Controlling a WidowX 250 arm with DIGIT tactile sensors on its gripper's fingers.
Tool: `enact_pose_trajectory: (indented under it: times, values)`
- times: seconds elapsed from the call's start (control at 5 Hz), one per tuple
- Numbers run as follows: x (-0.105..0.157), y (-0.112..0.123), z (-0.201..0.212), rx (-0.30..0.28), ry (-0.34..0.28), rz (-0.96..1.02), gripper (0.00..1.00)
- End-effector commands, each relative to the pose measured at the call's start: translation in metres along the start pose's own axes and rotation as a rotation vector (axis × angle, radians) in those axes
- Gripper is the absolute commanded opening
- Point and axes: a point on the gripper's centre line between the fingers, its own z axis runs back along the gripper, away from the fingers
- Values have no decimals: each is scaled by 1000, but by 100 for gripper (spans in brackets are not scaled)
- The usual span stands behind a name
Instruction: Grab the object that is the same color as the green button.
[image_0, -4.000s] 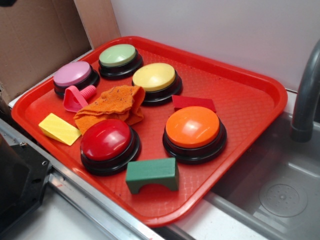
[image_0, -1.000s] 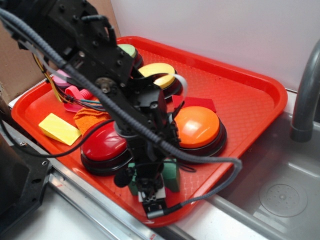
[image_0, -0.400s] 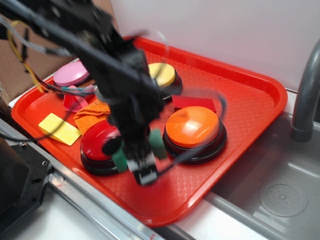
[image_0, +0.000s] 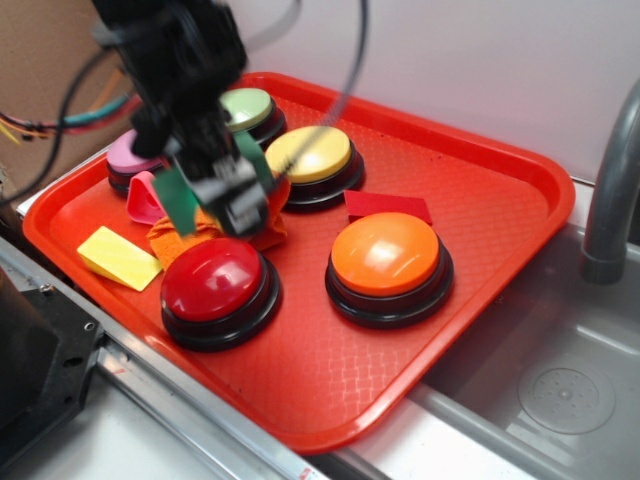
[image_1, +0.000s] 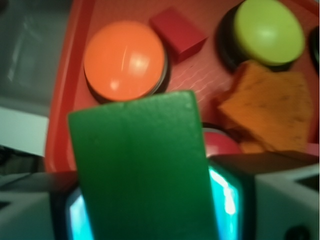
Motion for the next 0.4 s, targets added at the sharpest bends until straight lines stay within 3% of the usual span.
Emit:
enact_pose_trajectory:
  times: [0.0, 0.2]
  values:
    - [5, 24, 64, 9, -162, 226, 0]
    - [6, 32, 69, 0, -159, 279, 0]
